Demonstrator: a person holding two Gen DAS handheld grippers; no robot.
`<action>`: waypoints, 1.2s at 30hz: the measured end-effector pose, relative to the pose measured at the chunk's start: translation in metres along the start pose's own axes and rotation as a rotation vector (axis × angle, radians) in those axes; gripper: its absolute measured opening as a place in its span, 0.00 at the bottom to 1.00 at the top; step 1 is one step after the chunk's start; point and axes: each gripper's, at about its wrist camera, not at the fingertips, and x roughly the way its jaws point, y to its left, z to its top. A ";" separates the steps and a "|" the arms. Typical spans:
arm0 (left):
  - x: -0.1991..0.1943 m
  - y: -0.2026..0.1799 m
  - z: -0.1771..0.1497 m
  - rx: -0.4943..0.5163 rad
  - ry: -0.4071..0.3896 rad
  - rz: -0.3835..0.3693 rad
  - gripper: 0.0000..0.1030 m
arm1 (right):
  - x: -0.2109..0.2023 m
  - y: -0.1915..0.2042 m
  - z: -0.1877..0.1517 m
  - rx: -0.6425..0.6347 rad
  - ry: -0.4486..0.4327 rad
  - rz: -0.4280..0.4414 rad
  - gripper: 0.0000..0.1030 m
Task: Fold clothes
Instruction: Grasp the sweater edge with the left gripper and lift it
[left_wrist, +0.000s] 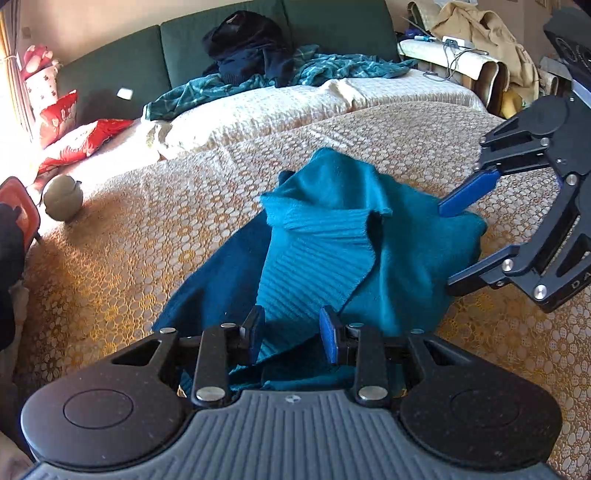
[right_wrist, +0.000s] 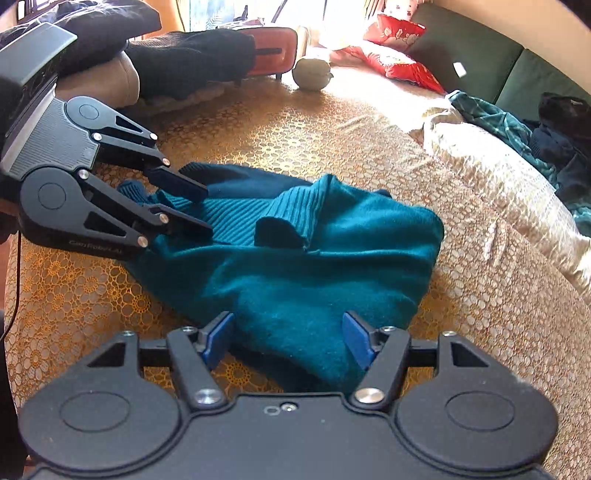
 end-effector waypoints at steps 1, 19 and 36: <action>0.002 0.003 -0.004 -0.020 0.007 -0.005 0.30 | 0.004 0.000 -0.005 0.000 0.006 0.002 1.00; -0.015 -0.050 0.043 0.242 -0.139 -0.016 0.64 | -0.013 -0.025 -0.010 0.096 -0.061 0.049 1.00; 0.018 -0.046 0.052 0.253 -0.067 -0.028 0.12 | -0.003 -0.014 -0.013 0.051 -0.044 0.075 1.00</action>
